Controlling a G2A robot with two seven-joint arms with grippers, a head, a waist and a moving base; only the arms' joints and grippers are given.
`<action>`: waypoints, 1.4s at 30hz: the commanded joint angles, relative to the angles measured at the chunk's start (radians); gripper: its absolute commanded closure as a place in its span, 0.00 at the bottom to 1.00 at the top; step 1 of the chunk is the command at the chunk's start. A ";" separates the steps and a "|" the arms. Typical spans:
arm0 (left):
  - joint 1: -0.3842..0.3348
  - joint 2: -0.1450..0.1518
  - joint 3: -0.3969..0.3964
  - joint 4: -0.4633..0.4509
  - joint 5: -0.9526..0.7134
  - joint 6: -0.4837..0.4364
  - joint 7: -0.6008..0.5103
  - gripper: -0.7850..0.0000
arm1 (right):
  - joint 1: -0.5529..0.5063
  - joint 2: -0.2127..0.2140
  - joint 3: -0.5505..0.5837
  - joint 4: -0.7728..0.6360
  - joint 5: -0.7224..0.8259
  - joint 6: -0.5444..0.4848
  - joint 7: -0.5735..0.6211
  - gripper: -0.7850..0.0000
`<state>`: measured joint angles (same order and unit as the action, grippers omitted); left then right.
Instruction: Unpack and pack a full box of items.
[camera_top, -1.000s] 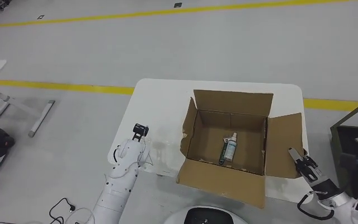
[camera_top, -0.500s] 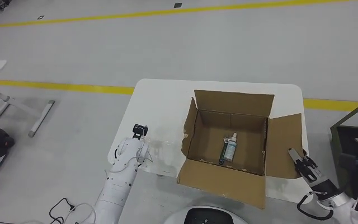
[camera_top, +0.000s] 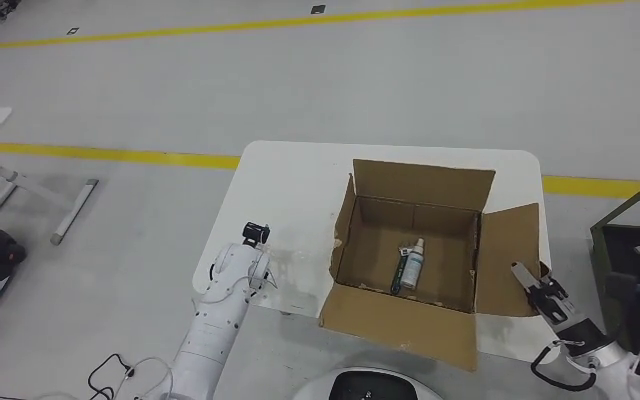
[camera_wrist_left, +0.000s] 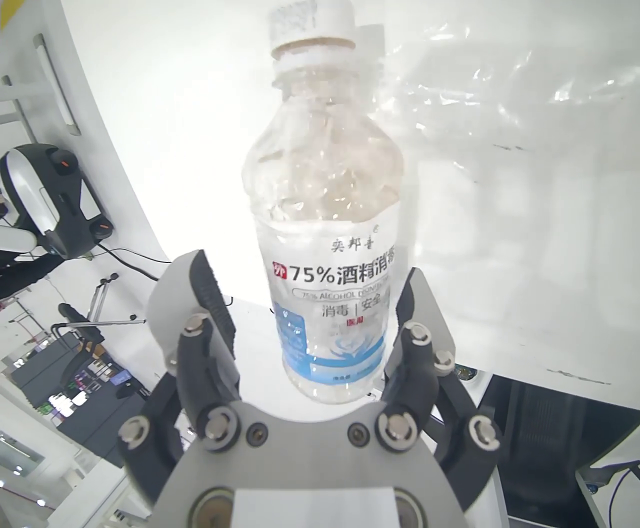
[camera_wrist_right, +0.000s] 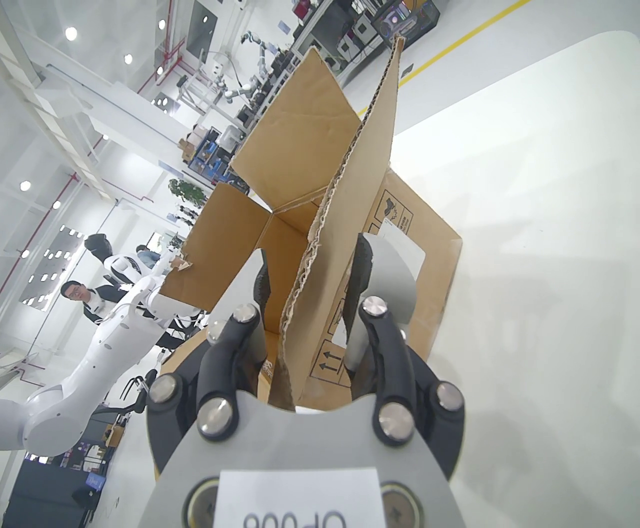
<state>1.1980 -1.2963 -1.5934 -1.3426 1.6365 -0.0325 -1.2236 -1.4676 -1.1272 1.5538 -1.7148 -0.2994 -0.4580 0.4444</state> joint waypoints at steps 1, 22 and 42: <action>0.000 0.000 0.001 0.001 0.003 0.002 0.002 0.00 | -0.001 0.001 0.001 -0.004 -0.002 0.001 -0.001 0.40; 0.268 0.016 -0.099 -0.628 -0.053 -0.105 -0.021 0.00 | -0.115 0.020 0.093 -0.407 -0.192 0.082 0.058 1.00; 0.298 0.020 -0.104 -0.779 -0.097 -0.118 -0.013 0.00 | -0.085 0.019 -0.013 -0.464 -0.294 0.177 0.136 1.00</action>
<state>1.4960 -1.2765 -1.6978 -2.1217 1.5393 -0.1505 -1.2367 -1.5650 -1.1070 1.5611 -2.1749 -0.5780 -0.3147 0.5612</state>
